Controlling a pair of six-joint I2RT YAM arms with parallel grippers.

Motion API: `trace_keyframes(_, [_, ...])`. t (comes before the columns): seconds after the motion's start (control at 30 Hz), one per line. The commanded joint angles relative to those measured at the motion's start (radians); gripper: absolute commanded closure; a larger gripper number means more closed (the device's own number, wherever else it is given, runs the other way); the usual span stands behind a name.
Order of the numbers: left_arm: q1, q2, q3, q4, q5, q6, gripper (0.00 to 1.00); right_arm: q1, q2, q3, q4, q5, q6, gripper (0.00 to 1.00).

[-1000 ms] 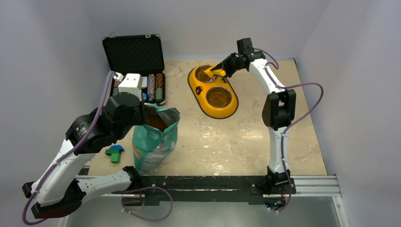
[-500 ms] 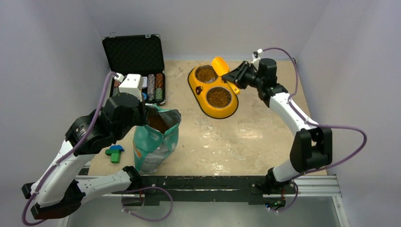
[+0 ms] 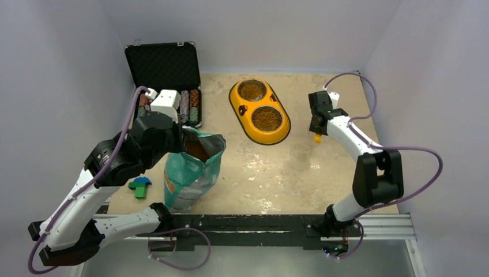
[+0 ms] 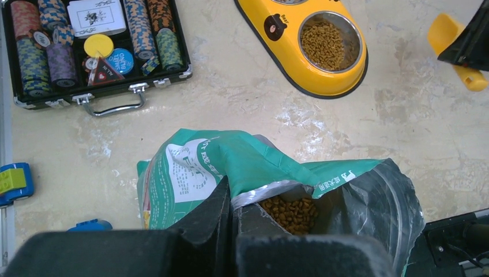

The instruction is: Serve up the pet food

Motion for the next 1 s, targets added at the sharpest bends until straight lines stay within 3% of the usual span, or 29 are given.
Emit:
trace_keyframes(0.0, [0.0,-0.004,0.023,0.139,0.044,0.014,1.0,0.002,0.06,-0.04,-0.061,0.136,-0.172,1.0])
trace_keyframes(0.17, [0.0,-0.013,0.009,0.147,0.048,0.02,1.0,-0.001,0.152,-0.016,-0.187,0.266,-0.093,1.0])
trace_keyframes(0.27, [-0.001,-0.022,-0.008,0.158,0.057,0.018,1.0,-0.001,0.191,-0.015,-0.223,0.246,-0.071,0.92])
trace_keyframes(0.37, [0.0,-0.017,-0.009,0.163,0.068,0.018,1.0,-0.001,0.197,-0.046,-0.217,0.166,-0.066,0.74])
trace_keyframes(0.53, [-0.002,-0.013,-0.015,0.175,0.082,0.017,1.0,-0.001,0.117,-0.068,-0.203,0.067,-0.077,0.55])
trace_keyframes(0.6, [-0.001,-0.009,-0.018,0.175,0.092,0.015,1.0,-0.001,0.078,-0.054,-0.219,0.062,-0.086,0.29])
trace_keyframes(0.73, [-0.001,-0.006,-0.016,0.178,0.105,0.014,1.0,0.016,-0.022,0.06,-0.318,0.041,-0.087,0.19])
trace_keyframes(0.83, [-0.001,-0.003,-0.011,0.178,0.112,0.014,1.0,0.132,-0.117,0.212,-0.359,-0.162,-0.159,0.15])
trace_keyframes(0.97, [0.0,0.001,-0.008,0.18,0.135,0.023,1.0,0.405,-0.157,0.393,-0.344,-0.628,-0.333,0.16])
